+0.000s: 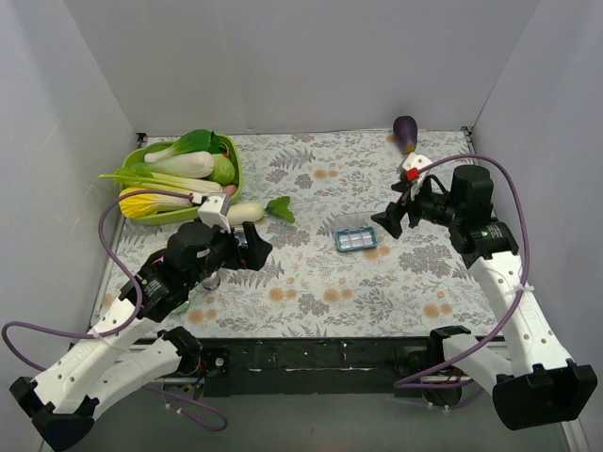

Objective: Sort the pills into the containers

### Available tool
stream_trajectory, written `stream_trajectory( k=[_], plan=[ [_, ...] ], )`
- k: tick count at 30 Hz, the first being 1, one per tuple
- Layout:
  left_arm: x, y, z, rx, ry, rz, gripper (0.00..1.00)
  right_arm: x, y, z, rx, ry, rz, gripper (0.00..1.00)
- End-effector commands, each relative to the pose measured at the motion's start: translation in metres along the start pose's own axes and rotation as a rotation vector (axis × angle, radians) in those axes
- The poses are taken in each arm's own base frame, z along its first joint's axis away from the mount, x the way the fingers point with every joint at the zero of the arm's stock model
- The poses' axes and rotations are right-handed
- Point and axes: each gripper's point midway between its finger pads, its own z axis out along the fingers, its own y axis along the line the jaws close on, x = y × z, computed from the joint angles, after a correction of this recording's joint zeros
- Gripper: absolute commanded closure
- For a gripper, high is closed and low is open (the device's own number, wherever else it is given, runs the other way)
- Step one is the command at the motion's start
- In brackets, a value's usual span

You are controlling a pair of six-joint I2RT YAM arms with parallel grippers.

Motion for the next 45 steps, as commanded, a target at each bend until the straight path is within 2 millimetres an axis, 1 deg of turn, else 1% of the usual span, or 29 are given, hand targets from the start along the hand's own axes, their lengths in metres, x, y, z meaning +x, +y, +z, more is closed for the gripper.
stream_trajectory(
  k=[1,2,3,5,6,7,8,9,10,11,12,13,14,15,16,17,18,20,21,22,25,29,33,37,40,42,43,44,45],
  plan=[
    [-0.014,0.009,-0.011,-0.086,-0.005,-0.029,0.02,-0.003,0.051,-0.008,-0.253,-0.098,-0.024,0.02],
    [-0.017,0.016,-0.013,-0.135,-0.015,-0.042,0.02,-0.003,0.062,-0.010,-0.315,-0.126,-0.020,0.02],
    [-0.015,0.022,-0.015,-0.171,0.004,-0.041,0.02,0.006,0.069,-0.011,-0.337,-0.128,-0.009,0.02],
    [-0.021,0.027,-0.018,-0.220,-0.002,-0.054,0.02,0.011,0.071,-0.011,-0.339,-0.150,-0.015,0.02],
    [-0.020,0.034,-0.020,-0.259,0.004,-0.050,0.02,0.019,0.073,-0.012,-0.335,-0.147,-0.011,0.02],
    [-0.024,0.035,-0.022,-0.272,-0.002,-0.055,0.02,0.023,0.073,-0.011,-0.329,-0.144,-0.012,0.02],
    [-0.022,0.039,-0.022,-0.295,0.007,-0.059,0.02,0.026,0.071,-0.011,-0.315,-0.145,-0.029,0.02],
    [-0.018,0.048,-0.024,-0.341,0.017,-0.079,0.02,0.030,0.070,-0.011,-0.305,-0.140,-0.033,0.02],
    [-0.016,0.051,-0.024,-0.355,0.024,-0.092,0.02,0.039,0.072,-0.010,-0.305,-0.126,-0.031,0.02],
    [-0.011,0.054,-0.022,-0.368,0.048,-0.098,0.02,0.043,0.069,-0.009,-0.289,-0.117,-0.036,0.02],
    [-0.008,0.064,-0.021,-0.402,0.060,-0.122,0.02,0.048,0.068,-0.007,-0.284,-0.112,-0.047,0.02],
    [-0.002,0.067,-0.019,-0.405,0.090,-0.135,0.02,0.056,0.070,-0.006,-0.286,-0.099,-0.038,0.02],
    [0.006,0.075,-0.017,-0.430,0.118,-0.143,0.02,0.062,0.070,-0.004,-0.286,-0.093,-0.033,0.02],
    [0.005,0.086,-0.015,-0.474,0.127,-0.168,0.02,0.064,0.070,-0.003,-0.285,-0.100,-0.040,0.02],
    [0.006,0.088,-0.013,-0.474,0.139,-0.176,0.02,0.068,0.071,-0.002,-0.290,-0.099,-0.035,0.02],
    [0.007,0.092,-0.011,-0.489,0.144,-0.186,0.02,0.077,0.075,-0.001,-0.301,-0.092,-0.022,0.02],
    [0.009,0.103,-0.006,-0.528,0.158,-0.204,0.02,0.081,0.077,0.000,-0.307,-0.090,-0.016,0.02],
    [0.018,0.112,0.000,-0.557,0.201,-0.242,0.02,0.088,0.080,0.000,-0.322,-0.098,-0.011,0.02],
    [0.023,0.122,0.000,-0.599,0.226,-0.271,0.02,0.088,0.081,-0.001,-0.323,-0.101,-0.016,0.02],
    [0.034,0.128,0.006,-0.637,0.273,-0.301,0.02,0.089,0.082,-0.001,-0.327,-0.098,-0.023,0.02],
    [0.047,0.146,0.007,-0.745,0.321,-0.332,0.02,0.089,0.084,-0.003,-0.331,-0.103,-0.026,0.02],
    [0.054,0.157,0.011,-0.813,0.318,-0.380,0.02,0.087,0.084,-0.004,-0.327,-0.102,-0.033,0.02],
    [0.057,0.174,0.009,-0.908,0.297,-0.411,0.05,0.088,0.082,-0.004,-0.318,-0.096,-0.035,0.02],
    [0.066,0.185,0.003,-0.985,0.292,-0.466,0.07,0.088,0.081,-0.004,-0.317,-0.092,-0.031,0.02],
    [0.079,0.188,0.002,-1.010,0.313,-0.507,0.08,0.088,0.081,-0.004,-0.315,-0.092,-0.033,0.02],
    [0.088,0.191,0.000,-1.032,0.328,-0.521,0.13,0.089,0.081,-0.004,-0.310,-0.089,-0.033,0.02],
    [0.091,0.192,0.000,-1.042,0.324,-0.538,0.18,0.089,0.080,-0.004,-0.309,-0.088,-0.033,0.02],
    [0.093,0.192,-0.002,-1.049,0.326,-0.543,0.19,0.089,0.080,-0.004,-0.308,-0.089,-0.034,0.02],
    [0.100,0.194,-0.005,-1.065,0.336,-0.549,0.20,0.089,0.080,-0.004,-0.309,-0.088,-0.033,0.02]
  ],
)
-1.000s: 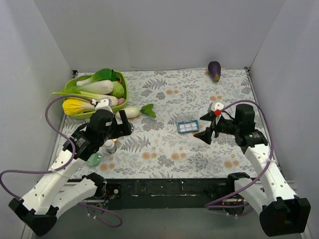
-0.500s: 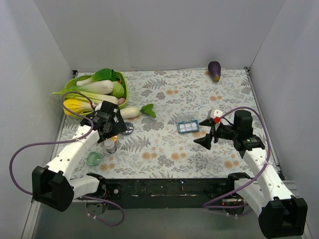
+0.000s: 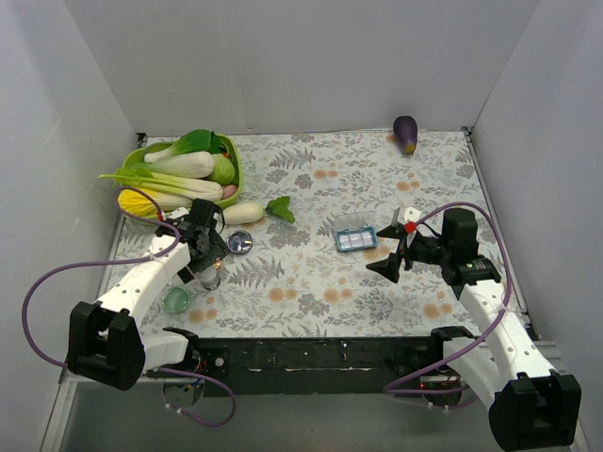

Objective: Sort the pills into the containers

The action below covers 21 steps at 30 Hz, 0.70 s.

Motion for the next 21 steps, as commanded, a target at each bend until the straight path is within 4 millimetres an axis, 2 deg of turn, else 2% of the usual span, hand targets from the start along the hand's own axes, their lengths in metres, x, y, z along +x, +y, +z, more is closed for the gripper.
stream_trajectory(
  k=[1,4,5,14,17,19,21],
  plan=[
    [0.007,0.017,0.006,-0.064,-0.005,-0.076,0.23,-0.009,-0.003,-0.002,0.008,-0.021,-0.045,0.02],
    [0.010,0.019,0.004,-0.053,-0.007,-0.092,0.27,-0.008,-0.003,-0.001,0.007,-0.019,-0.043,0.02],
    [0.008,0.019,0.003,-0.047,-0.013,-0.096,0.32,-0.008,-0.003,-0.001,0.006,-0.018,-0.042,0.02],
    [-0.004,0.017,-0.010,-0.036,-0.041,-0.090,0.33,-0.006,-0.003,-0.001,0.002,-0.017,-0.038,0.02],
    [-0.003,0.016,-0.013,-0.020,-0.037,-0.082,0.36,-0.005,-0.002,-0.001,-0.001,-0.016,-0.037,0.02],
    [-0.004,0.014,-0.015,-0.002,-0.039,-0.075,0.41,-0.005,-0.002,0.000,-0.002,-0.016,-0.037,0.02],
    [-0.004,0.014,-0.016,0.003,-0.039,-0.075,0.41,-0.005,-0.002,0.000,-0.004,-0.016,-0.036,0.02]
  ],
)
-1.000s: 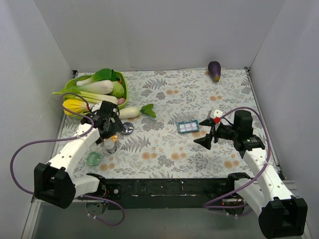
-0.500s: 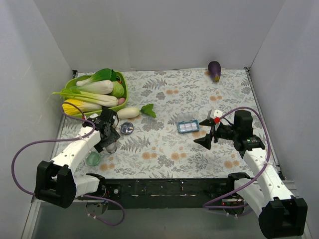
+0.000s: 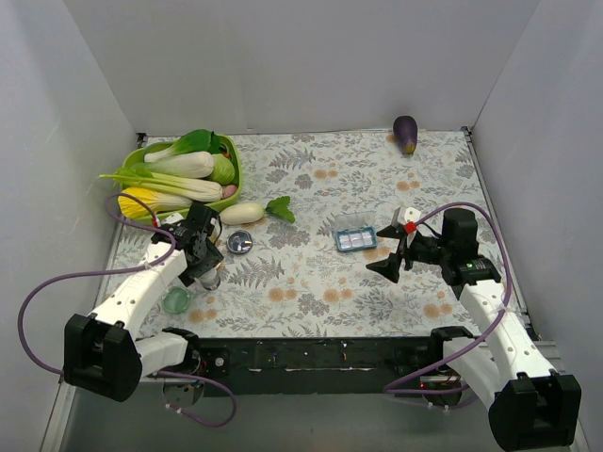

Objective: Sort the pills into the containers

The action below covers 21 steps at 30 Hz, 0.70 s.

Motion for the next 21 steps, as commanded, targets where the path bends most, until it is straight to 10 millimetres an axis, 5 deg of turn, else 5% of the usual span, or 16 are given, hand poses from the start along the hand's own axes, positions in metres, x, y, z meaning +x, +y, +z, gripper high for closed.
stream_trajectory(
  k=[1,7,11,18,21],
  plan=[
    [-0.013,-0.004,-0.014,0.049,-0.046,-0.013,0.47,-0.005,-0.001,0.000,-0.007,-0.016,-0.031,0.02],
    [-0.008,-0.010,-0.013,0.081,-0.023,0.007,0.69,-0.003,-0.001,0.000,-0.009,-0.013,-0.032,0.02],
    [-0.004,-0.024,-0.020,0.178,0.003,0.042,0.96,-0.002,0.001,0.000,-0.018,-0.012,-0.037,0.02],
    [0.031,-0.082,-0.083,0.710,0.160,0.260,1.00,0.000,0.022,-0.001,-0.123,-0.028,-0.083,0.02],
    [0.069,-0.110,-0.123,0.996,0.277,0.382,1.00,-0.002,0.029,-0.002,-0.159,-0.045,-0.096,0.02]
  ],
)
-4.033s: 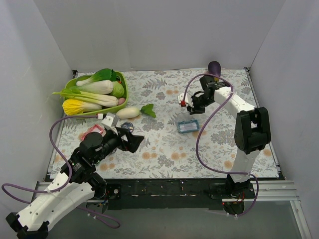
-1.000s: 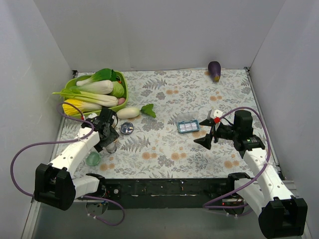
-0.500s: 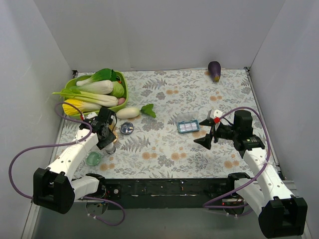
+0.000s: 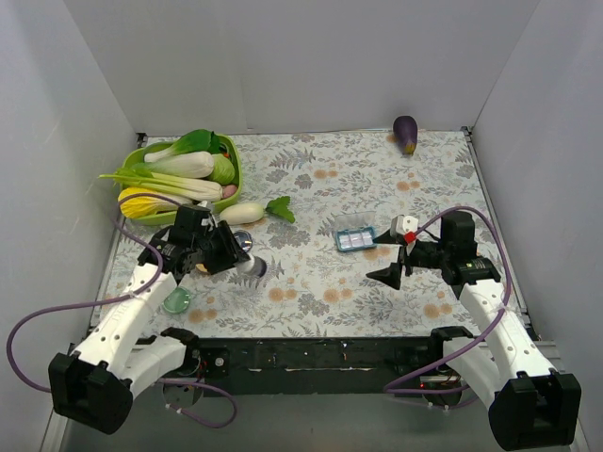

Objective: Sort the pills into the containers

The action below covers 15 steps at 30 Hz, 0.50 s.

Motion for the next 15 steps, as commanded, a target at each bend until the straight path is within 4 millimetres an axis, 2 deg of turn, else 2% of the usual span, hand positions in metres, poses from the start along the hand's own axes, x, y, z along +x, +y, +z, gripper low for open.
stream_trajectory(
  k=[1,2,5,6,7,8,10,12,13,15],
  plan=[
    [0.045,-0.084,-0.023,0.487,0.159,0.219,1.00,-0.006,0.017,0.000,-0.095,-0.044,-0.043,0.03],
    [0.060,-0.100,-0.026,0.544,0.175,0.286,1.00,-0.009,0.022,0.000,-0.123,-0.059,-0.041,0.03],
    [0.082,-0.124,-0.017,0.587,0.221,0.352,1.00,-0.013,0.031,0.001,-0.179,-0.078,-0.016,0.03],
    [0.082,-0.135,-0.018,0.603,0.215,0.365,1.00,-0.015,0.033,0.002,-0.190,-0.075,-0.010,0.04],
    [0.086,-0.139,-0.010,0.596,0.233,0.372,1.00,-0.014,0.038,0.004,-0.218,-0.064,0.001,0.04],
    [0.090,-0.154,-0.013,0.641,0.225,0.395,1.00,-0.010,0.041,0.004,-0.222,-0.030,0.008,0.05],
    [0.090,-0.175,-0.016,0.683,0.218,0.409,1.00,-0.016,0.043,0.007,-0.240,0.001,-0.006,0.07],
    [0.095,-0.192,-0.009,0.696,0.219,0.431,1.00,-0.019,0.041,0.007,-0.223,0.040,-0.021,0.08],
    [0.093,-0.202,-0.012,0.715,0.211,0.438,1.00,-0.021,0.043,0.009,-0.225,0.047,-0.038,0.09],
    [0.097,-0.216,-0.008,0.745,0.208,0.444,1.00,-0.025,0.035,0.011,-0.180,0.062,-0.061,0.09]
  ],
)
